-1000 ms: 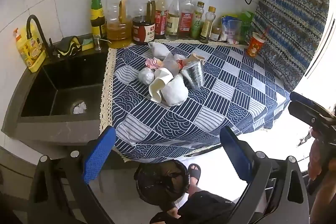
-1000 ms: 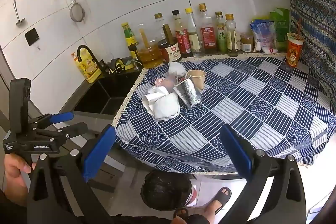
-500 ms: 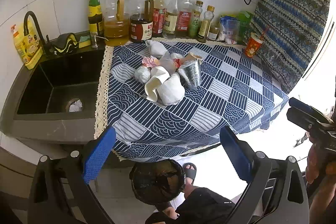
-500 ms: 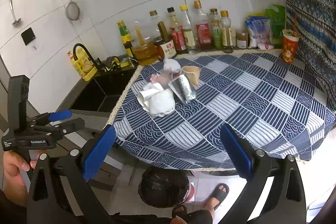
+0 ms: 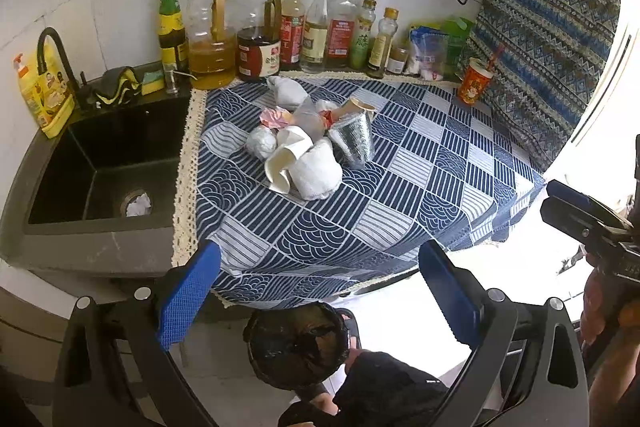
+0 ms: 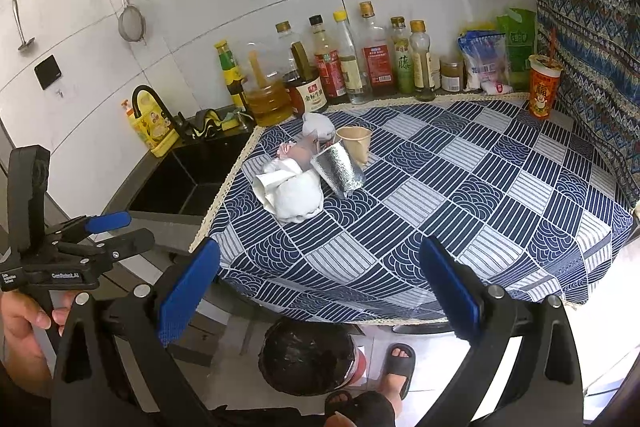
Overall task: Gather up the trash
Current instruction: 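Move both tools toward the trash pile on the table, then grasp the white paper cup with the left tool while the right tool grasps the foil cup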
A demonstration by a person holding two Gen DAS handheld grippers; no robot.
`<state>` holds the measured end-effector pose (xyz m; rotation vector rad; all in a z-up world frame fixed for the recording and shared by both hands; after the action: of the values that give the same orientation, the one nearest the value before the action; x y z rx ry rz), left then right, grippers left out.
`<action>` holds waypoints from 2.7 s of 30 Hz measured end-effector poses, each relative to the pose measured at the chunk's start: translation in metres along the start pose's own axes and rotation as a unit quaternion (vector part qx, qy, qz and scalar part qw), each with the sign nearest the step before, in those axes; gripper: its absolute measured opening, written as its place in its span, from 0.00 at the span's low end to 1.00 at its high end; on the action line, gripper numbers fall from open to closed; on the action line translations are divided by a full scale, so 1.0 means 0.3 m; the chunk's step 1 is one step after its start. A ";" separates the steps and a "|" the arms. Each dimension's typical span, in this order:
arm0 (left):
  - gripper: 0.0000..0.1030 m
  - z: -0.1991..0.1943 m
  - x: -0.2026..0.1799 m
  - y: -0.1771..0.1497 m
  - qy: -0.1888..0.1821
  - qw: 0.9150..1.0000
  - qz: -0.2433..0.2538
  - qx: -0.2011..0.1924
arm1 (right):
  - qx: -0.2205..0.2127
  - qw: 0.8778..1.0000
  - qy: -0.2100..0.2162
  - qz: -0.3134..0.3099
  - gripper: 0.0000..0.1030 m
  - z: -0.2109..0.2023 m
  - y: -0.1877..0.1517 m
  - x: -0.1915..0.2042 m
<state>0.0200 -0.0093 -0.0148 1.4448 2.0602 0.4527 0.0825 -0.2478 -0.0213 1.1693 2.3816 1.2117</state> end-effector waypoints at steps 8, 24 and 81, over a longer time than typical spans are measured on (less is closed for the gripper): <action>0.94 0.014 -0.011 0.012 -0.006 1.000 0.004 0.002 | 0.002 1.000 0.007 -0.003 0.96 0.017 0.012 0.011; 0.94 0.090 0.049 0.084 0.017 1.000 -0.010 0.023 | 0.033 0.999 0.029 -0.028 0.96 0.210 0.093 0.006; 0.32 0.752 0.215 0.321 -0.031 0.994 -0.041 0.093 | 0.121 0.984 0.127 -0.040 0.64 0.967 0.212 -0.209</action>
<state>0.2168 0.0737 -0.1516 1.4522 2.1485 0.1829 0.3072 -0.1040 -0.1663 1.0226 2.8023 1.1294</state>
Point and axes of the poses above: each gripper's, at about its wrist camera, not at the fingertips, and z roughly the way its jaws point, x to its left, y to its top, the point moved 2 cm from there along z, roughly the way its jaws point, and after that the axes turned 12 degrees about -z, right-handed, at the moved point
